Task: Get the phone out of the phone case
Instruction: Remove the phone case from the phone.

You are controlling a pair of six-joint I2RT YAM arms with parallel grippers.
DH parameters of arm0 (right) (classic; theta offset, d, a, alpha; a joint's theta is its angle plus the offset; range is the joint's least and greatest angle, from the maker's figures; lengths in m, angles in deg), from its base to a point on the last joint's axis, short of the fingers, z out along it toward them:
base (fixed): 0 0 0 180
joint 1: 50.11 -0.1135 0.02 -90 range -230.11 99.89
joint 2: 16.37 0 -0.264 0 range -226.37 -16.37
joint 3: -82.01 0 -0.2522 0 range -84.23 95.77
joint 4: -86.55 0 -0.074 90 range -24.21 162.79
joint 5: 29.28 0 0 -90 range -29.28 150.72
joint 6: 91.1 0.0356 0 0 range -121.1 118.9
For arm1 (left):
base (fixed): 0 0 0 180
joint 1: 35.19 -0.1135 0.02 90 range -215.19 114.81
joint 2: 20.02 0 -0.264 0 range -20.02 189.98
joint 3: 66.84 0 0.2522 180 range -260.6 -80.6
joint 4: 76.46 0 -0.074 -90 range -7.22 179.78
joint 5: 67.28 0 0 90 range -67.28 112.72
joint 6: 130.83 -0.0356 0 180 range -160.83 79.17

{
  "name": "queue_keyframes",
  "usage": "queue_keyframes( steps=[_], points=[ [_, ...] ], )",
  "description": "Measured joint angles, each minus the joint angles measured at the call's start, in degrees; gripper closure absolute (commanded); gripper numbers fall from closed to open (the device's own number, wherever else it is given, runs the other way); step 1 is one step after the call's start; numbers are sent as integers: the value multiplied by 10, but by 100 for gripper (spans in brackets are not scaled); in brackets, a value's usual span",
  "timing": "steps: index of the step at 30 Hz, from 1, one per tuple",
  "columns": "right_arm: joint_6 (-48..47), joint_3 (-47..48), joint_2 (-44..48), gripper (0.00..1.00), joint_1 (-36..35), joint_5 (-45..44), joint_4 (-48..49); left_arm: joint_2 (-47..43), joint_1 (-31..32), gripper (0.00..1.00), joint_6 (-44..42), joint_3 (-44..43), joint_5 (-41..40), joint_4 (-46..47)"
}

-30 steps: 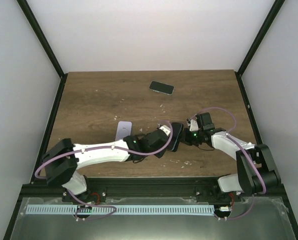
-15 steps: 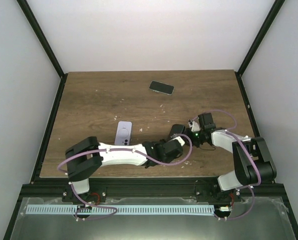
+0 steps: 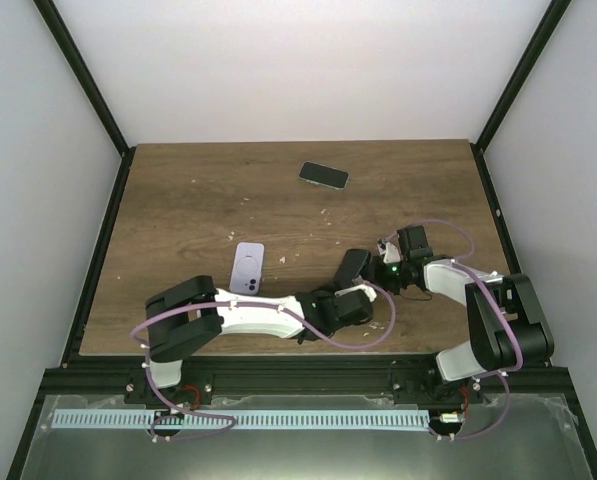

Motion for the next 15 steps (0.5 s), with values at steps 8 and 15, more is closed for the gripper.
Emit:
queue_keyframes(
  steps=[8,15],
  points=[
    [0,0,0,99,0,2,0,26,1,69,-70,1,-26,49],
    [3,-1,0,99,1,2,-3,29,2,100,-112,11,-64,87]
  ],
)
